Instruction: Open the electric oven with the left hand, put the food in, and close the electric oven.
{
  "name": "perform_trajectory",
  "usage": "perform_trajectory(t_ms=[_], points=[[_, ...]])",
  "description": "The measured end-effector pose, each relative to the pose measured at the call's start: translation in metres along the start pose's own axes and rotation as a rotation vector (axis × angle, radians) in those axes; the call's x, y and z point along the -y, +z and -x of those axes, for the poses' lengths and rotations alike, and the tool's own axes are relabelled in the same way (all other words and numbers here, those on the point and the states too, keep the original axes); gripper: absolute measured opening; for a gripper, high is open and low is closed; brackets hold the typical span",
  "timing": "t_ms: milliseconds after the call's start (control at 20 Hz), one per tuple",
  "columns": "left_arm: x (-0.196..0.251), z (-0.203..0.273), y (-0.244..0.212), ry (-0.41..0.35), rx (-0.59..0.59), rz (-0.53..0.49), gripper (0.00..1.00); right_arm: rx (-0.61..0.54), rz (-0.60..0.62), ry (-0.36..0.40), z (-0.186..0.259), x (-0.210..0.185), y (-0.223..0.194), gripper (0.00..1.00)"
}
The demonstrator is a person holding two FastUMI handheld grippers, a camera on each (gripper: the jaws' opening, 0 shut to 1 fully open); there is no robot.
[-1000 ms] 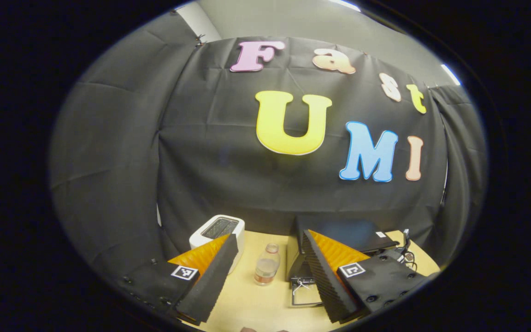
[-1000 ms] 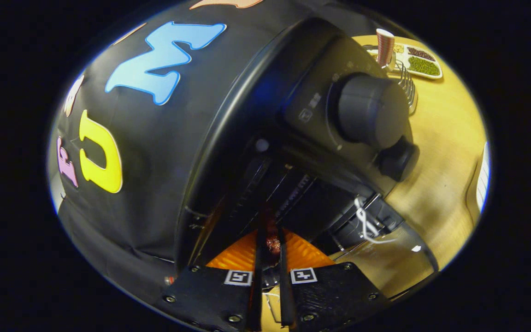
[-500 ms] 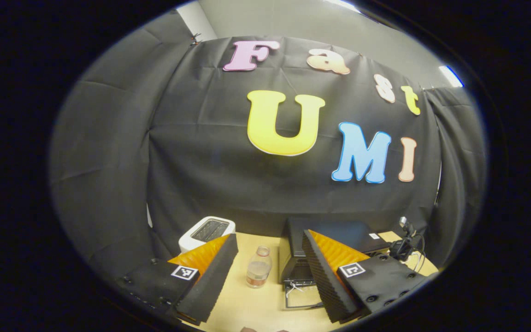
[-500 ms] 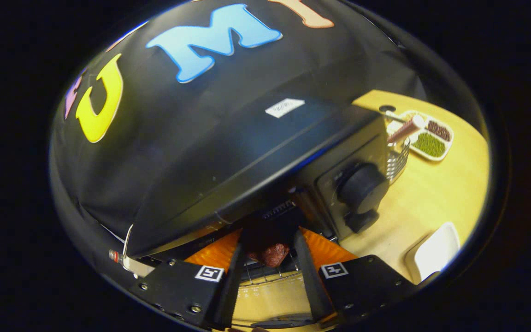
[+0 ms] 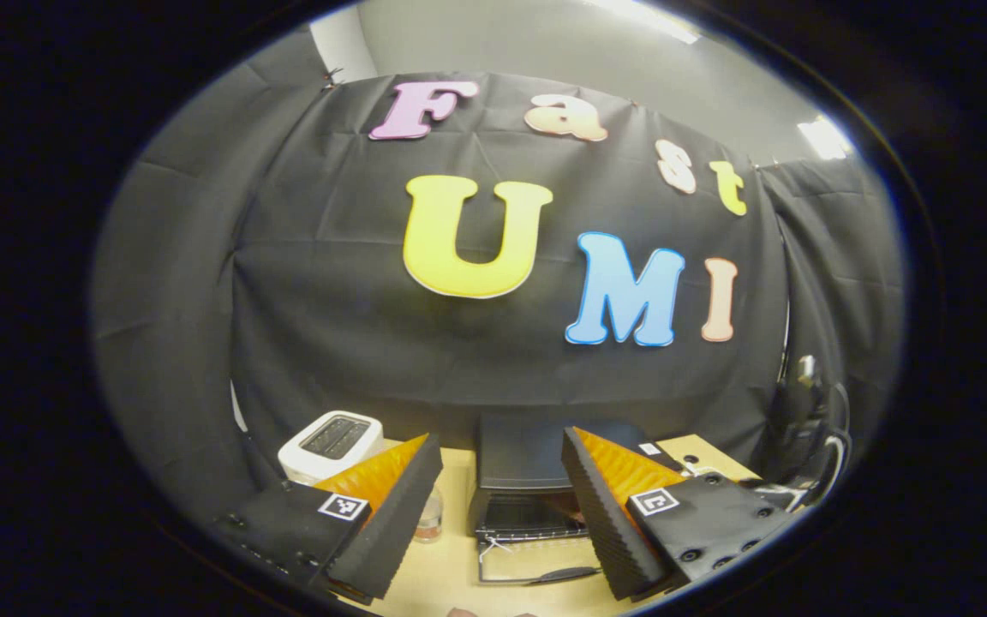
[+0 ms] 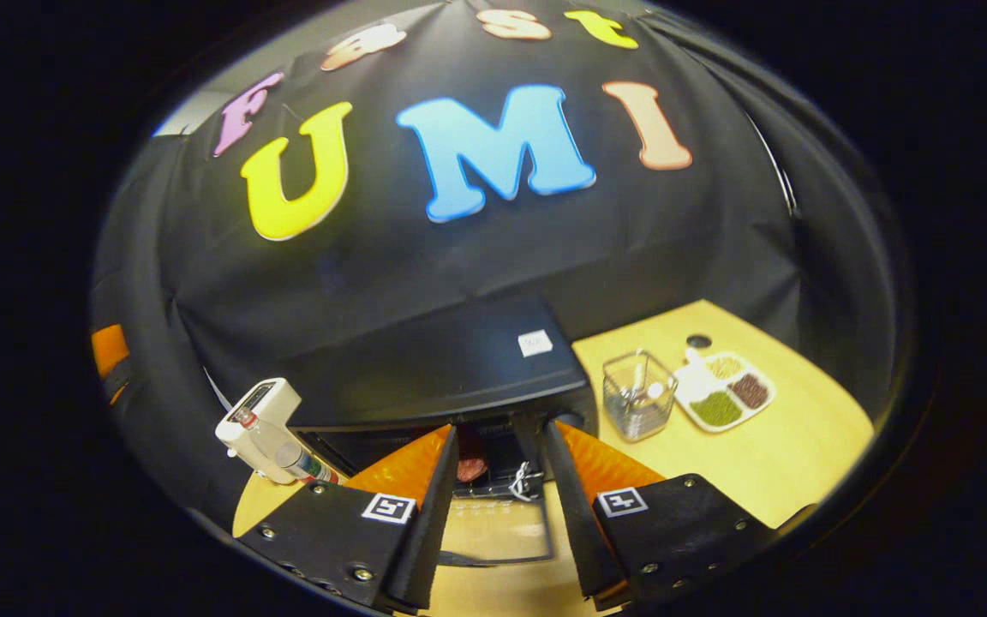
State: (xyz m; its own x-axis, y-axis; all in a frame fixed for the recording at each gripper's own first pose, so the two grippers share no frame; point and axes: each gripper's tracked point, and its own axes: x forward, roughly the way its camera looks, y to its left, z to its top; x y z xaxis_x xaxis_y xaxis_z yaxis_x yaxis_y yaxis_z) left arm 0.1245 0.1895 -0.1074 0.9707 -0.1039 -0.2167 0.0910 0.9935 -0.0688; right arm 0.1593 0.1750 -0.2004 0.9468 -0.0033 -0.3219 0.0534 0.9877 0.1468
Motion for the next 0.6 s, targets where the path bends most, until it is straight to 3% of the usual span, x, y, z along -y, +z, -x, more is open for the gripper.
perform_trajectory(t_ms=[300,350,400,500,600], points=[[0.076,0.006,0.015,-0.03,0.051,-0.04,0.99,0.208,0.066,0.0,0.084,0.033,0.105,0.64],[0.087,0.01,0.021,-0.032,0.067,-0.043,0.92,0.231,0.064,-0.01,0.094,0.045,0.118,0.64],[0.096,0.014,0.029,-0.033,0.089,-0.046,1.0,0.266,0.053,-0.009,0.104,0.051,0.131,0.64],[0.115,0.02,0.037,-0.035,0.12,-0.06,0.95,0.326,0.034,-0.028,0.123,0.063,0.158,0.65],[0.131,0.023,0.038,-0.042,0.119,-0.066,0.99,0.357,0.03,-0.031,0.136,0.072,0.171,0.65]])
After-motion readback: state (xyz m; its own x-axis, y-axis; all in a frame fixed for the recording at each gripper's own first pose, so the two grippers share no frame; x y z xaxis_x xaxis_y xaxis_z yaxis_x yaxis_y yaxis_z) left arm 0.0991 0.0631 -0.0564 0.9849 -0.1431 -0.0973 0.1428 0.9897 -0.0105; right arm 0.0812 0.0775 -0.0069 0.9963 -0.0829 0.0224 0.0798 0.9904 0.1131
